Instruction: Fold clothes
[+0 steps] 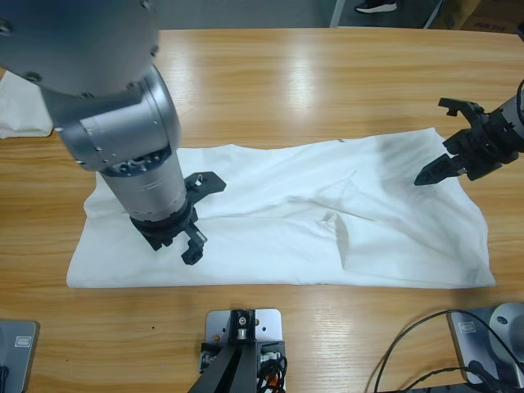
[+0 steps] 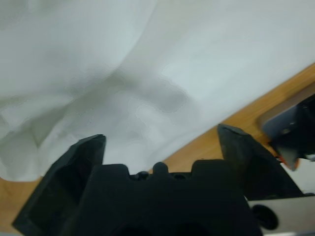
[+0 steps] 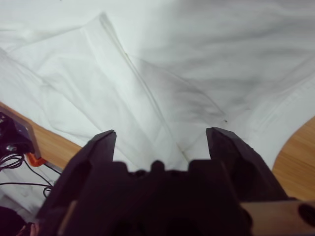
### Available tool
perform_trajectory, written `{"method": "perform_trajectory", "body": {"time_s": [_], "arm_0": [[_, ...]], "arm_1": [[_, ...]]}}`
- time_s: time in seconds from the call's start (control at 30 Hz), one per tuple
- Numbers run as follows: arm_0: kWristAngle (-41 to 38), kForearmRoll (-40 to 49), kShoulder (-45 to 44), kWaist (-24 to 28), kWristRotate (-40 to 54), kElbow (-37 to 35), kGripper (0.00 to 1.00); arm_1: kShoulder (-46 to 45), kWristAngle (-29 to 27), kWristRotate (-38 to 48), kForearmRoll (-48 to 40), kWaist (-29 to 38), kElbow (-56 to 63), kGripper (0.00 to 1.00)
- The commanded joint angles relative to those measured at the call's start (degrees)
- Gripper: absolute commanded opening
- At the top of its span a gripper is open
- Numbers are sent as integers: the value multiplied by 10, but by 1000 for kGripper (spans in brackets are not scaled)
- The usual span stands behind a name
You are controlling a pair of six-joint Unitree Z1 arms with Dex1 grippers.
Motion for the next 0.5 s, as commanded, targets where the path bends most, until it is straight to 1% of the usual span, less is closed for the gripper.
{"method": "perform_trajectory", "body": {"time_s": [0.03, 0.1, 0.13, 0.2, 0.27, 0.33, 0.37, 0.5], "arm_0": [[-5, -3, -118, 116, -182, 81, 948], [18, -14, -129, 127, -159, 100, 941], [31, -25, -129, 131, -121, 113, 938], [45, -46, -115, 141, -34, 130, 862], [45, -61, -97, 151, 13, 133, 846], [45, -73, -81, 162, 34, 131, 787], [45, -80, -75, 171, 36, 131, 775], [51, -90, -58, 187, 50, 130, 774]], "arm_1": [[14, 12, 7, -5, 6, 18, 738], [14, 17, 7, -9, 6, 19, 734], [13, 19, 7, -9, 6, 19, 734], [11, 19, 7, -9, 6, 19, 734], [12, 18, 7, -9, 6, 19, 734], [14, 19, 8, -9, 6, 19, 731], [15, 19, 8, -10, 6, 18, 730], [18, 19, 8, -11, 6, 18, 729]]}}
